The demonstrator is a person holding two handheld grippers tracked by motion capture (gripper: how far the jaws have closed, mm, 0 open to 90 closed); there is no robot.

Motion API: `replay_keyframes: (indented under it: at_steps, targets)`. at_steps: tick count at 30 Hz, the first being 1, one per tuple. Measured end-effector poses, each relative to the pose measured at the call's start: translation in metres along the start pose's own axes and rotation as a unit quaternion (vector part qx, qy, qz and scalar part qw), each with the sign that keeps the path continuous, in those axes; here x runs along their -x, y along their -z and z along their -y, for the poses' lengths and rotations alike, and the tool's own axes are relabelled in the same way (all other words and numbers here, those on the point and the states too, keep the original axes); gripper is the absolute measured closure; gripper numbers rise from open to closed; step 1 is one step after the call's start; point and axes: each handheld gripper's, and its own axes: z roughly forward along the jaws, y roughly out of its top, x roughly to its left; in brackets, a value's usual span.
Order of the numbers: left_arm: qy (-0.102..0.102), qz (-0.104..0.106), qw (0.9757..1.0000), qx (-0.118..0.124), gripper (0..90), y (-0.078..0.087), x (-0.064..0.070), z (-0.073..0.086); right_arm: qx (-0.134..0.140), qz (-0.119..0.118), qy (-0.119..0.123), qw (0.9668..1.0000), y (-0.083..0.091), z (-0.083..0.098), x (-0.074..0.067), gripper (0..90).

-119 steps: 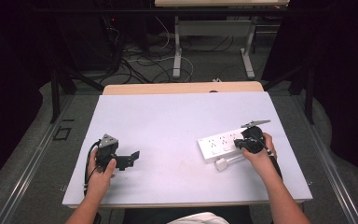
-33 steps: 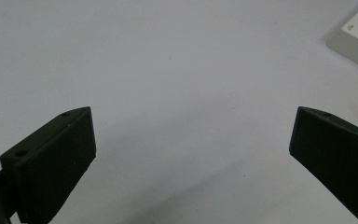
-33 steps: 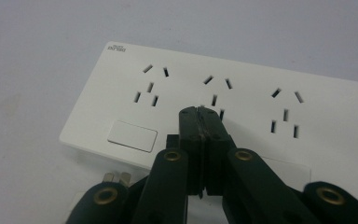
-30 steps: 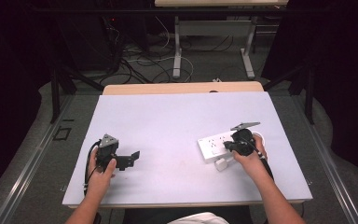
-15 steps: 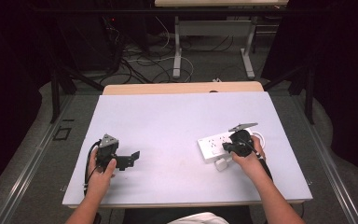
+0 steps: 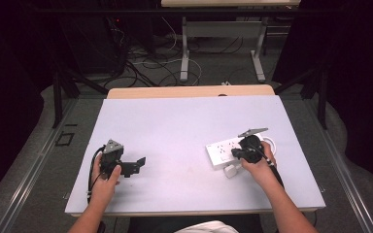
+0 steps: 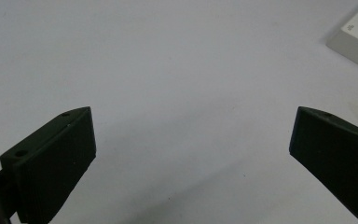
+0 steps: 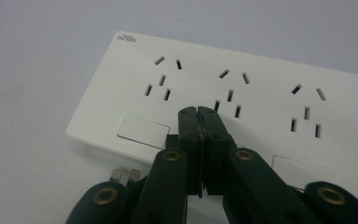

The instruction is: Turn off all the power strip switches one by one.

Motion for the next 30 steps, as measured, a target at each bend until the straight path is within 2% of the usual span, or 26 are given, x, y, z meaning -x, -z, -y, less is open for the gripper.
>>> replay_keyframes:
  at_steps: [30]
  targets:
    - [0.000, 0.002, 1.0000, -0.004, 0.2, 0.0001, -0.0001, -0.0002, 0.004, 0.000, 0.000, 1.0000, -0.0003, 0.0005, -0.0008, 89.7]
